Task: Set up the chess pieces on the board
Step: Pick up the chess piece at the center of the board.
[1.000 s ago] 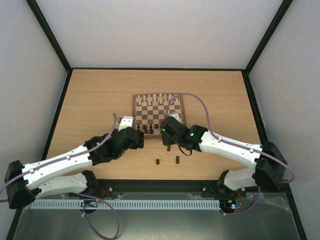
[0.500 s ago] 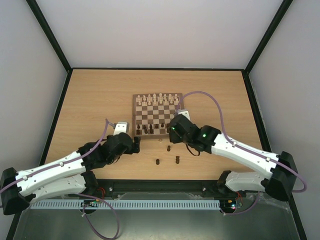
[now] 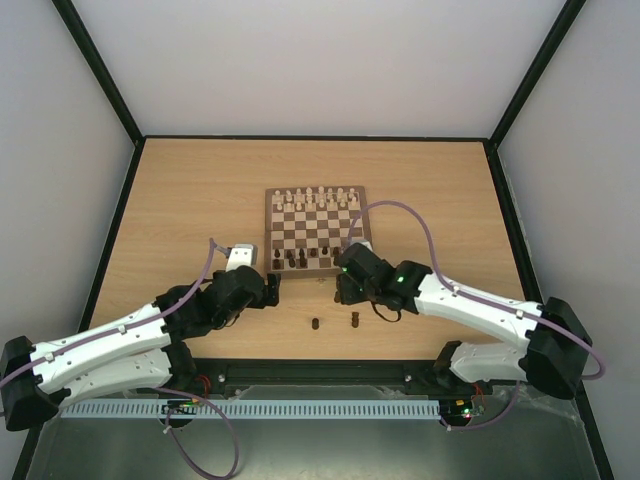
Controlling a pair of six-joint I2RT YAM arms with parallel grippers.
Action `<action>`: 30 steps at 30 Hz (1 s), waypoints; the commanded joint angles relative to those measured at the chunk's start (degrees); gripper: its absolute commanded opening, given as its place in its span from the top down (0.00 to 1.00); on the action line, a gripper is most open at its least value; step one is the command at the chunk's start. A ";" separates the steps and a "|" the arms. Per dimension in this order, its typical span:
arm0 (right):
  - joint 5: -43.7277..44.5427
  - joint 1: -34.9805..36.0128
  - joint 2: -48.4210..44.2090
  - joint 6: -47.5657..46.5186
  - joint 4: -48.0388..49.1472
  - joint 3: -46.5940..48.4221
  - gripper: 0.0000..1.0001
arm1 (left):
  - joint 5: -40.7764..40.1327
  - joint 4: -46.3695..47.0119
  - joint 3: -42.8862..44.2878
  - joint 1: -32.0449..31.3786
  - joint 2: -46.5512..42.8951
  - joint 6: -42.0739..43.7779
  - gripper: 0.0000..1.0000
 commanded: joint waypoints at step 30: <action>0.07 3.83 17.96 -0.33 1.23 5.42 0.53 | -1.27 0.57 0.99 1.14 1.09 1.73 0.01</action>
